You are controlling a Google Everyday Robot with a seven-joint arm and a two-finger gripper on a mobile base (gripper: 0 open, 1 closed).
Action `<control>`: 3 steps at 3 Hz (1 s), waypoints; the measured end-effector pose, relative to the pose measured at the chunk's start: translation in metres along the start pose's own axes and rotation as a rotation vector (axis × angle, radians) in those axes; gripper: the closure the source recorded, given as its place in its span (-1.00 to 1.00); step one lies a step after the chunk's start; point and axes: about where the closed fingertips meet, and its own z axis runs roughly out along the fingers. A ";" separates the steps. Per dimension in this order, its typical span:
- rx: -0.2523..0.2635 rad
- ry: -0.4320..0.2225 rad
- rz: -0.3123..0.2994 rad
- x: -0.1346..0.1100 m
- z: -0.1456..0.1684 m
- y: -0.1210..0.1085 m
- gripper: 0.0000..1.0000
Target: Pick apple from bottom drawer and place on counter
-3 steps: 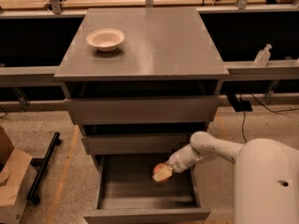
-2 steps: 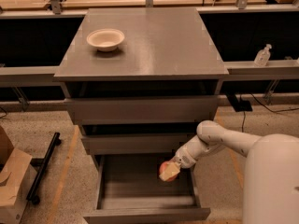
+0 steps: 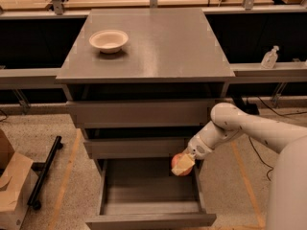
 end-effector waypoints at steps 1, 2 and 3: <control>-0.003 0.001 0.002 0.001 0.003 0.000 1.00; 0.022 0.028 -0.017 -0.005 -0.009 0.016 1.00; 0.109 0.093 -0.066 -0.019 -0.043 0.062 1.00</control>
Offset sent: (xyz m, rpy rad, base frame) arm -0.0313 0.0112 0.0866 -0.1463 -0.0868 0.0684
